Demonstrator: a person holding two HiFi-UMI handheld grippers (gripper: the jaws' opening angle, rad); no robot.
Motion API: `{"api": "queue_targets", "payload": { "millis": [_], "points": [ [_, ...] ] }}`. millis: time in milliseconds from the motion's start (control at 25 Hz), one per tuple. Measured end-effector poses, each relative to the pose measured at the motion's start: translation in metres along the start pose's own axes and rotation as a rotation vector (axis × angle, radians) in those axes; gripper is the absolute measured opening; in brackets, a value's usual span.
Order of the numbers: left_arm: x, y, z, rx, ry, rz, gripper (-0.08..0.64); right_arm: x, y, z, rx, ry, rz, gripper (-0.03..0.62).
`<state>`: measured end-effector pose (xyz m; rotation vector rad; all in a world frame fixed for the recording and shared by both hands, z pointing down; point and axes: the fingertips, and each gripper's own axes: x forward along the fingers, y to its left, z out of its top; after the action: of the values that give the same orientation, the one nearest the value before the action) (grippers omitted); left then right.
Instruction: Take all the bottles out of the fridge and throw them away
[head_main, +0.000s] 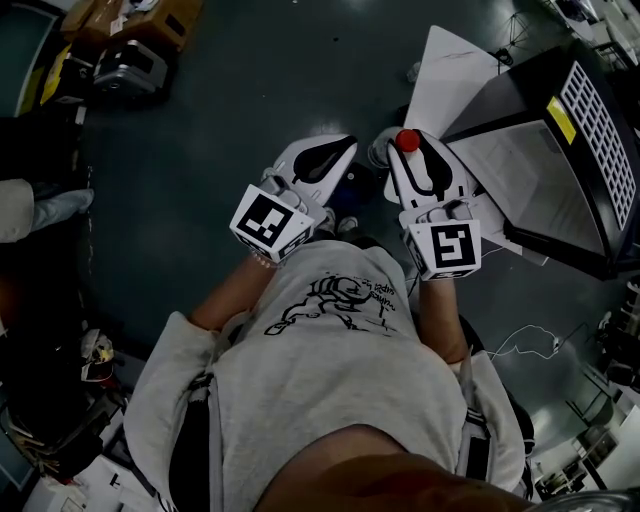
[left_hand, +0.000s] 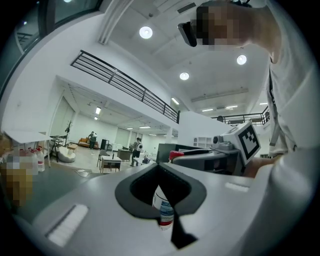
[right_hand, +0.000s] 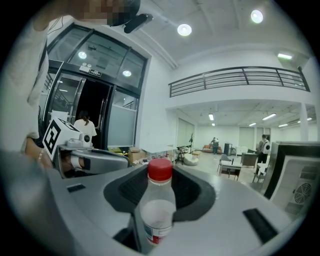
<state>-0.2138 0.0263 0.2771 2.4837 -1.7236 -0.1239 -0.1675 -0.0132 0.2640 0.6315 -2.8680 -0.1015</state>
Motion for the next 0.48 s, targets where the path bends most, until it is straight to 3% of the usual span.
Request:
{"api": "queue_targets", "payload": {
  "millis": [480],
  "points": [
    [0.022,-0.014,-0.009,-0.004,0.015,0.012,0.009,-0.011,-0.018,-0.015,0.009,0.017,0.029,0.152]
  ]
}}
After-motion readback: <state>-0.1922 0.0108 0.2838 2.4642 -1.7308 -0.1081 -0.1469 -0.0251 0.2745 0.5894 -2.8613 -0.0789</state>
